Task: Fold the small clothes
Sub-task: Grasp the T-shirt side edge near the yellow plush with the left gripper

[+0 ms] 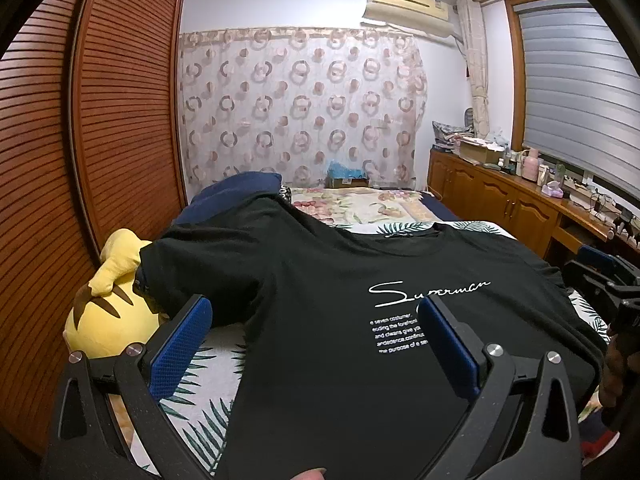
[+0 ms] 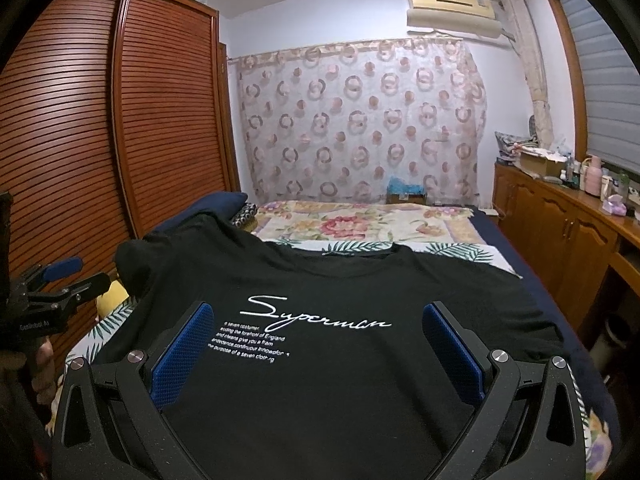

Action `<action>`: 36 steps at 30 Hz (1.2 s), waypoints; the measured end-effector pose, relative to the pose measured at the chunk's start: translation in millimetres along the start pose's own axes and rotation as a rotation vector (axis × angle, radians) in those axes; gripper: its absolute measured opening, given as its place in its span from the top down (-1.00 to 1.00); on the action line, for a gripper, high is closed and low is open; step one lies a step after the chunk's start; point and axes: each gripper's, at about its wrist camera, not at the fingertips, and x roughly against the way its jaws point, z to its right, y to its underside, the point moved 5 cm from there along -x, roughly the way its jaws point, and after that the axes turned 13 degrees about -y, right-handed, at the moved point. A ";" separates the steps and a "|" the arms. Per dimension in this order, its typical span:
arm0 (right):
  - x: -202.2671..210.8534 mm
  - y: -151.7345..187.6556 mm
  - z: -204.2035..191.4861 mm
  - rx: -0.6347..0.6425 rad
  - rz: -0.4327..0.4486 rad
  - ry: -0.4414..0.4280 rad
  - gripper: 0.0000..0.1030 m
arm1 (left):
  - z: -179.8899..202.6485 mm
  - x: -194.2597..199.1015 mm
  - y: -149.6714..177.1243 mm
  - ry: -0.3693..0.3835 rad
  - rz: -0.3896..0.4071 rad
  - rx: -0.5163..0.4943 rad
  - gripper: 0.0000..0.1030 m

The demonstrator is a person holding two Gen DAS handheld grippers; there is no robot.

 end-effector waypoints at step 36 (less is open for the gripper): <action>-140.4 -52.5 60.7 0.044 -0.242 -0.168 -1.00 | -115.4 -126.0 -29.9 -0.099 -0.189 0.102 -0.33</action>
